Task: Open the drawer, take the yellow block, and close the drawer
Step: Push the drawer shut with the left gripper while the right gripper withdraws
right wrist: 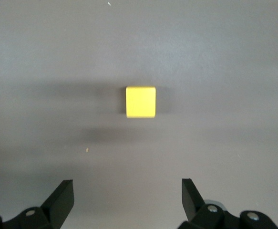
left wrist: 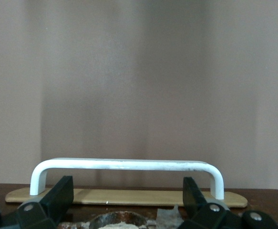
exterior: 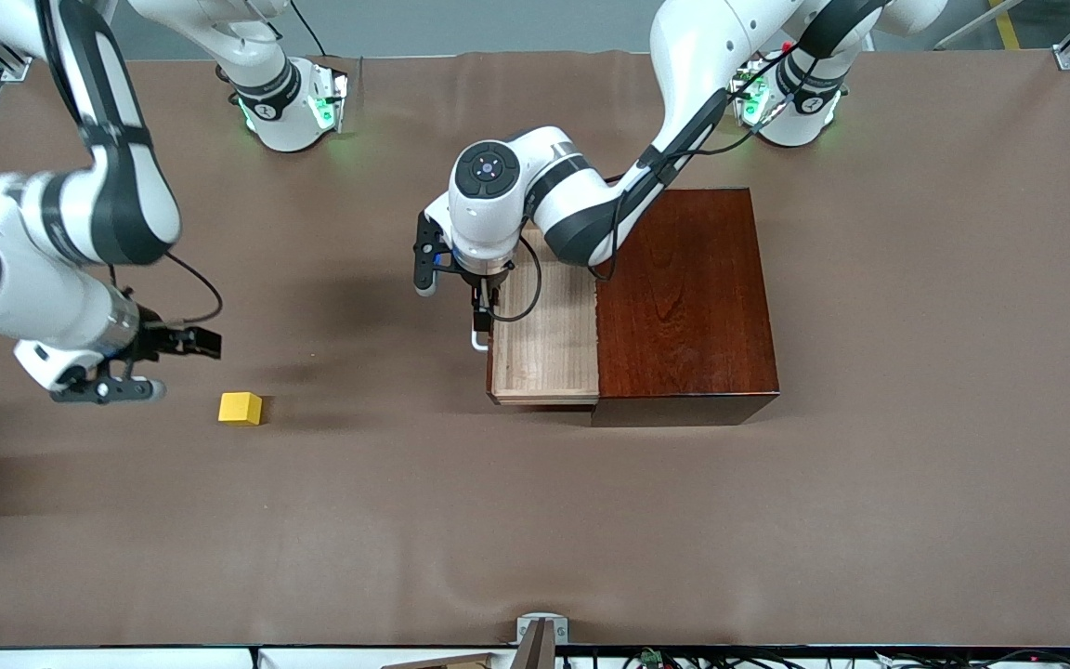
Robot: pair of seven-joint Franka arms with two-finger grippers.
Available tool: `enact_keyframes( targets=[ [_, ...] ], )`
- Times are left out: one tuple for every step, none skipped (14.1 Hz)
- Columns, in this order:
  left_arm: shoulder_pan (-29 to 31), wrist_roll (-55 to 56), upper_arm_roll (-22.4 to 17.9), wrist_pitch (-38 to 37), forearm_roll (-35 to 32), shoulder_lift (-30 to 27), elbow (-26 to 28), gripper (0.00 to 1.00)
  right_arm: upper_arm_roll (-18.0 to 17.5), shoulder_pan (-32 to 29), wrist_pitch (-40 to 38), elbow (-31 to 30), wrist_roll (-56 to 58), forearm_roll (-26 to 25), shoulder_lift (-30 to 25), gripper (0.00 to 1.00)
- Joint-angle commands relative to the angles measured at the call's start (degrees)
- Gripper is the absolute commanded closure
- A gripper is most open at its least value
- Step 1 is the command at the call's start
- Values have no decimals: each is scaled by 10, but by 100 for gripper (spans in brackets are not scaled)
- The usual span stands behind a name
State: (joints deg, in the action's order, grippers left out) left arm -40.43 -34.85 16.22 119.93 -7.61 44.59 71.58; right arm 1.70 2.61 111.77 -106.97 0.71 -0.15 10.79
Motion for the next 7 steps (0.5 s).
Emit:
enact_keyframes(
  targets=[
    [1,2,-11,-83,-13,-19,7,0,-6,-3,-58,-1,2,-8,-61,0],
    [1,2,-19,-99,-14,-21,7,0,-5,-5,-86,12,1,-8,-70,0],
    [-1,1,-28,-111,-15,-25,7,0,-5,-7,-114,28,0,-8,-78,0],
    [-2,0,-36,-115,-20,-29,7,0,-4,-8,-138,45,-4,-7,-83,0],
    [0,0,-36,-120,-27,-30,7,0,-2,-10,-160,62,-6,-6,-84,0],
    [2,0,-37,-126,-33,-30,8,0,-1,-15,-178,80,-6,-5,-84,0],
    [1,0,-37,-133,-44,-30,7,0,-1,-23,-193,100,-6,-4,-84,0]
  ],
)
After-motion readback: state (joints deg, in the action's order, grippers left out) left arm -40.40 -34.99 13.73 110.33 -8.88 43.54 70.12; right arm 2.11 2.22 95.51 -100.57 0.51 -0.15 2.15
